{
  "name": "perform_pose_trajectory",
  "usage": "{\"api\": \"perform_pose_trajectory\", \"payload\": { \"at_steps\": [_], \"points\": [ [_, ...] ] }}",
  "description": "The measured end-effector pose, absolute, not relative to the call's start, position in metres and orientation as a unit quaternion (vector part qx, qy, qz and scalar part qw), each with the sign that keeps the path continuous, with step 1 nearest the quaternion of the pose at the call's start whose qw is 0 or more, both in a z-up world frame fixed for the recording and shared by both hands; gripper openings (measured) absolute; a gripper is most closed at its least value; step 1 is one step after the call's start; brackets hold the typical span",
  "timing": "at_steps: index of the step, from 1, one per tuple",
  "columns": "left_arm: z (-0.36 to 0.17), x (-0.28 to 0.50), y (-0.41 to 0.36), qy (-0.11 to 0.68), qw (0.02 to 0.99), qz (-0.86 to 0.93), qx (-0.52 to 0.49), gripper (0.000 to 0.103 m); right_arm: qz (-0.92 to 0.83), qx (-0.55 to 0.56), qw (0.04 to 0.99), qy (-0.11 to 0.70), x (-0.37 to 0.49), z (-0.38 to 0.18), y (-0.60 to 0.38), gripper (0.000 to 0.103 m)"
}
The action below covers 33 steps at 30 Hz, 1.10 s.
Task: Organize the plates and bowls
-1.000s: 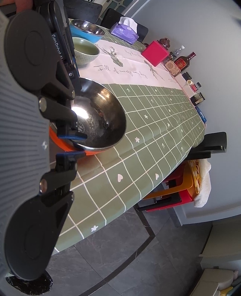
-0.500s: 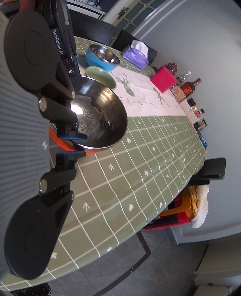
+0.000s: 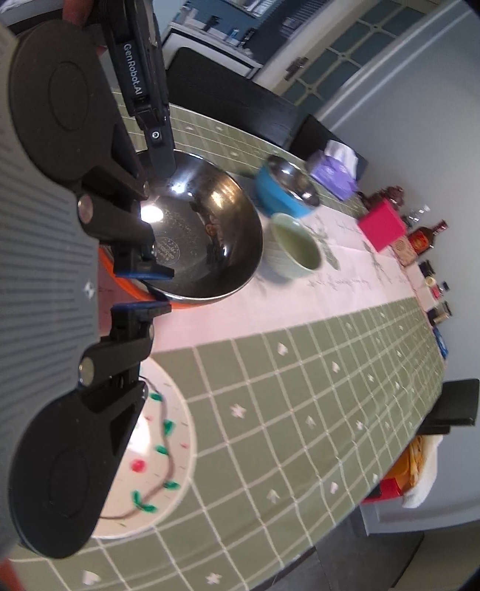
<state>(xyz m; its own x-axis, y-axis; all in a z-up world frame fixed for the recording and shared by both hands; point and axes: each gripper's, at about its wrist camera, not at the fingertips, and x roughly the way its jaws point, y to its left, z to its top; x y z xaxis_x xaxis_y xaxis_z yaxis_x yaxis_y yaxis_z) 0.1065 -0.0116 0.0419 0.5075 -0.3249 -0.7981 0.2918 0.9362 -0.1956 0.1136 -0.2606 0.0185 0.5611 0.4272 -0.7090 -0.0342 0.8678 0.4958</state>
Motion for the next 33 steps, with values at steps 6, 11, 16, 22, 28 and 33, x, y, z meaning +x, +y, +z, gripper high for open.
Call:
{"api": "perform_pose_trajectory", "payload": {
  "at_steps": [6,11,16,22,28,33],
  "points": [
    [0.029,0.087,0.009,0.485,0.858,-0.166,-0.026,0.017,0.154,0.200,0.844,0.473,0.098,0.015,-0.240,0.009],
    [0.018,0.079,0.020,0.501,0.850,-0.158,-0.029,0.018,0.163,0.178,0.842,0.482,0.094,0.015,-0.228,0.009],
    [0.015,0.078,0.027,0.504,0.848,-0.158,-0.039,0.018,0.164,0.175,0.838,0.490,0.097,0.011,-0.224,0.009],
    [0.014,0.078,0.028,0.505,0.847,-0.160,-0.042,0.019,0.161,0.174,0.838,0.491,0.100,0.010,-0.222,0.009],
    [0.012,0.078,0.030,0.507,0.845,-0.163,-0.048,0.020,0.164,0.172,0.839,0.489,0.100,0.009,-0.222,0.009],
    [0.012,0.080,0.029,0.511,0.842,-0.166,-0.046,0.020,0.164,0.170,0.841,0.487,0.101,0.009,-0.221,0.009]
  ]
}}
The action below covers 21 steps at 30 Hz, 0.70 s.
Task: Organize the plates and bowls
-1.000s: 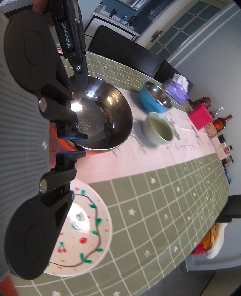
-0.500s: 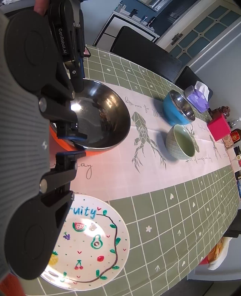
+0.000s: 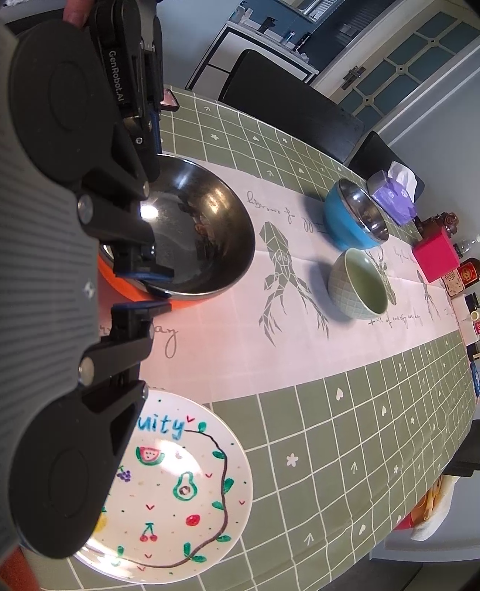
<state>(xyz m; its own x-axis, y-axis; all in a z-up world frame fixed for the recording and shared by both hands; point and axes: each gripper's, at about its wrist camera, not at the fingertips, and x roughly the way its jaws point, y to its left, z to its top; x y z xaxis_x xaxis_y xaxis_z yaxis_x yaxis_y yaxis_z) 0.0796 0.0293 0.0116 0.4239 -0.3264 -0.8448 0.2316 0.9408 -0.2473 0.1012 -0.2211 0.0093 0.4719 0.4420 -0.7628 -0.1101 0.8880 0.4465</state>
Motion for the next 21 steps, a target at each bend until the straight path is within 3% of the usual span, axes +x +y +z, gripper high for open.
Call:
{"api": "perform_pose_trajectory", "payload": {
  "at_steps": [8,15,19,21],
  "points": [
    [0.011,0.081,0.026,0.516,0.838,-0.170,-0.046,0.028,0.164,0.184,0.837,0.489,0.102,0.008,-0.224,0.010],
    [0.012,0.080,0.025,0.515,0.839,-0.171,-0.031,0.046,0.157,0.173,0.845,0.481,0.103,0.011,-0.224,0.014],
    [0.018,0.076,0.025,0.495,0.851,-0.172,-0.019,0.054,0.147,0.163,0.854,0.473,0.103,0.016,-0.226,0.033],
    [0.023,0.074,0.027,0.479,0.860,-0.174,-0.015,0.054,0.147,0.158,0.857,0.467,0.103,0.019,-0.227,0.037]
  ]
}}
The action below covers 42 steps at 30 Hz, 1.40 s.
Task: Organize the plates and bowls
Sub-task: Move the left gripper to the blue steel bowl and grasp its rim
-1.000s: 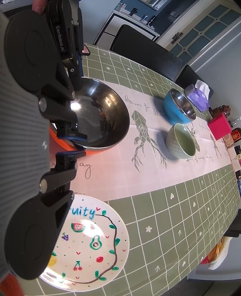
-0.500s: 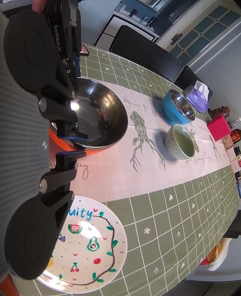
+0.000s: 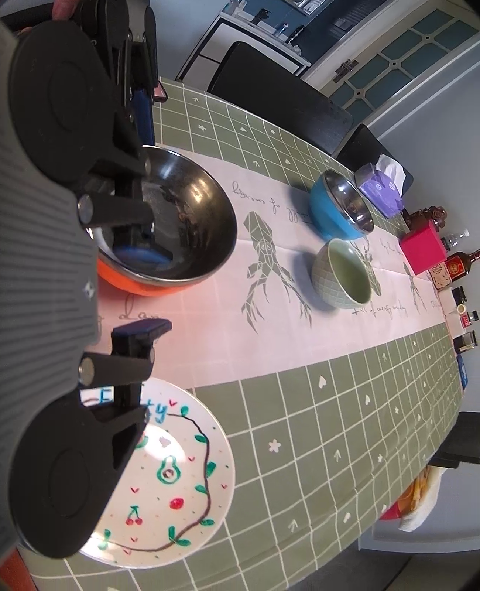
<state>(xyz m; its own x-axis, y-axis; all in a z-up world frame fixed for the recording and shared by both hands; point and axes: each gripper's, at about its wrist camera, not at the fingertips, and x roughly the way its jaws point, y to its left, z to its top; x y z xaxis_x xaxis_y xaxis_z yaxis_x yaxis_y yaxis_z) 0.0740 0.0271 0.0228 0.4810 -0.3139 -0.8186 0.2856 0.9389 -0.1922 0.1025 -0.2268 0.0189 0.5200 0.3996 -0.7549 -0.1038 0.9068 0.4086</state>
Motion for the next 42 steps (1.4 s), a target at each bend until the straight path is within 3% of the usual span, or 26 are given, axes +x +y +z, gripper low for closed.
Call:
{"api": "perform_pose_trajectory", "payload": {
  "at_steps": [8,25,42],
  "points": [
    [0.051,0.086,0.040,0.428,0.886,-0.181,0.012,0.054,0.179,0.142,0.872,0.434,0.117,0.048,-0.221,0.044],
    [0.061,0.198,0.090,0.404,0.905,-0.128,0.043,0.054,0.220,0.128,0.858,0.446,0.245,0.067,-0.148,0.044],
    [0.032,0.313,0.146,0.398,0.908,-0.103,-0.075,0.057,0.194,0.136,0.846,0.479,0.361,0.034,-0.094,0.044]
  ]
}}
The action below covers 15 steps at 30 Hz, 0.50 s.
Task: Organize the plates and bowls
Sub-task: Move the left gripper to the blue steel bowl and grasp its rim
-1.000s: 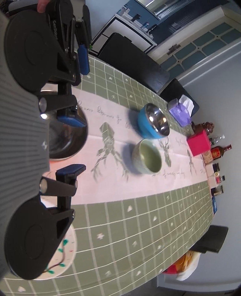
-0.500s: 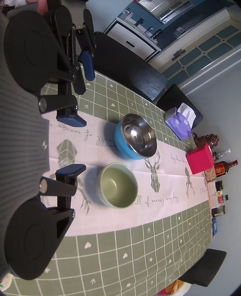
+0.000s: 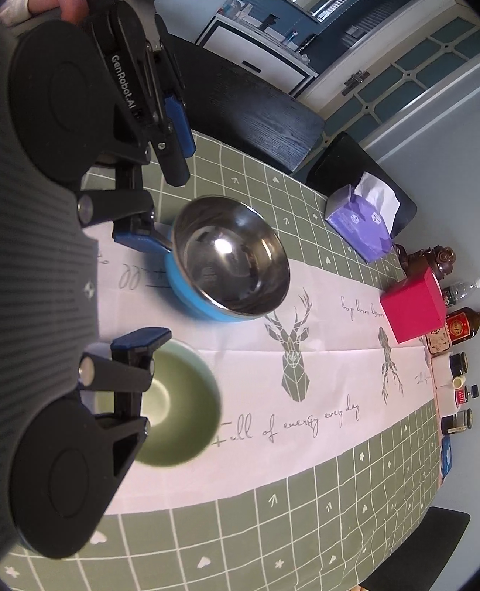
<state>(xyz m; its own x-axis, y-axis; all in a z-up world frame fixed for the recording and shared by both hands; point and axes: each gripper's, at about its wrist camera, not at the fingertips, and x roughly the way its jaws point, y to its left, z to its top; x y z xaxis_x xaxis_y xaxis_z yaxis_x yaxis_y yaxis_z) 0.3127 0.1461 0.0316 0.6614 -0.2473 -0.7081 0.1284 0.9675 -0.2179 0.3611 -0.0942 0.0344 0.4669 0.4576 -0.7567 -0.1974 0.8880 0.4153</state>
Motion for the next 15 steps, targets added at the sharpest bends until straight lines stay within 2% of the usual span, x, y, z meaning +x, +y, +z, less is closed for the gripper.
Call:
{"api": "perform_pose_trajectory", "payload": {
  "at_steps": [6,8,11,15],
  "points": [
    [0.015,0.343,0.151,0.402,0.907,-0.087,-0.094,0.056,0.181,0.159,0.837,0.491,0.389,0.017,-0.085,0.042],
    [0.009,0.350,0.151,0.406,0.905,-0.084,-0.097,0.056,0.179,0.163,0.835,0.495,0.395,0.012,-0.083,0.038],
    [0.002,0.358,0.149,0.412,0.903,-0.082,-0.093,0.053,0.176,0.166,0.832,0.499,0.404,0.005,-0.082,0.037],
    [-0.004,0.366,0.144,0.418,0.901,-0.080,-0.085,0.044,0.175,0.170,0.828,0.506,0.411,-0.002,-0.081,0.032]
  ]
}}
